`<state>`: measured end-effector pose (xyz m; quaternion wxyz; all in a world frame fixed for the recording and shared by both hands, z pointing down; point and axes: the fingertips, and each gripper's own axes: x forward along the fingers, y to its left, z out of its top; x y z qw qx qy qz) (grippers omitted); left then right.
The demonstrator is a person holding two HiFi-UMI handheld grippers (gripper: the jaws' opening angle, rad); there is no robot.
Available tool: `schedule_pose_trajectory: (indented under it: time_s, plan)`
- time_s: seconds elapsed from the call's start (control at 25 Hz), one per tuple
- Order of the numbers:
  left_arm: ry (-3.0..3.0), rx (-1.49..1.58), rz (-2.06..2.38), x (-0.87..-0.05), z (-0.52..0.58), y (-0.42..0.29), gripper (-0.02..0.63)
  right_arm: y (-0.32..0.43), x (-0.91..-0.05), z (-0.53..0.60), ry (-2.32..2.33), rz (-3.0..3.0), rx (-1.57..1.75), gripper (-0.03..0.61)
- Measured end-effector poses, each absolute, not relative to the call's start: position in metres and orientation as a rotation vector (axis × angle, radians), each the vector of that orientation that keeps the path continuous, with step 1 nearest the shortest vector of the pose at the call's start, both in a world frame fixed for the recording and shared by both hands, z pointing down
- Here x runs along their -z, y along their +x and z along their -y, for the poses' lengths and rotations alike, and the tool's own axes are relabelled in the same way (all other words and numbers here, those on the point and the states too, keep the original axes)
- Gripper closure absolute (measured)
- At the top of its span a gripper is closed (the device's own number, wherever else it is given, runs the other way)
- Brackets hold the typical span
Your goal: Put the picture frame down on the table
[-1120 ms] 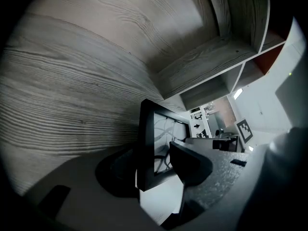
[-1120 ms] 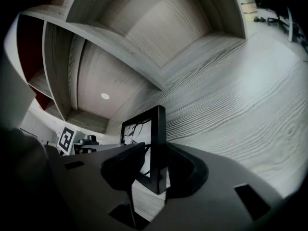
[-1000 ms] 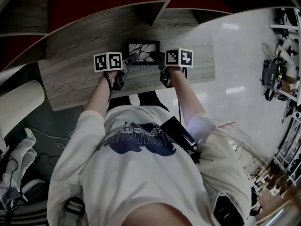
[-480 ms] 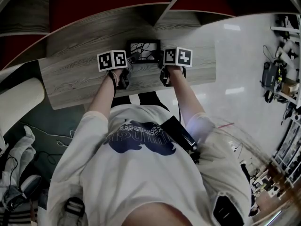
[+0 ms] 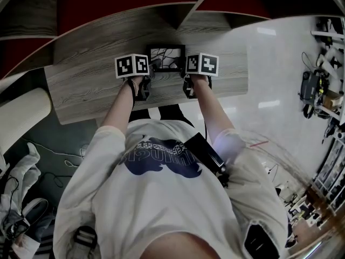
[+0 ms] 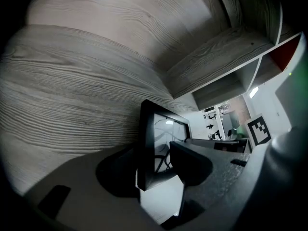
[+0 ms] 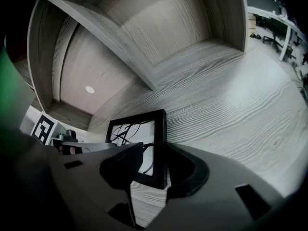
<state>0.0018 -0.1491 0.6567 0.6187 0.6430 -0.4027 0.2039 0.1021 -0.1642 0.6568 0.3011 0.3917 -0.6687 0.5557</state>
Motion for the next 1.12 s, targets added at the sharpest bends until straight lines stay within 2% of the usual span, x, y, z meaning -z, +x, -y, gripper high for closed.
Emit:
schedule_pose_trajectory:
  time_s: [1.12]
  plan:
    - [1.481, -0.477, 0.91, -0.663, 0.145, -0.007, 0.43, 0.107, -0.664, 0.164, 1.059, 1.717, -1.399, 0.442]
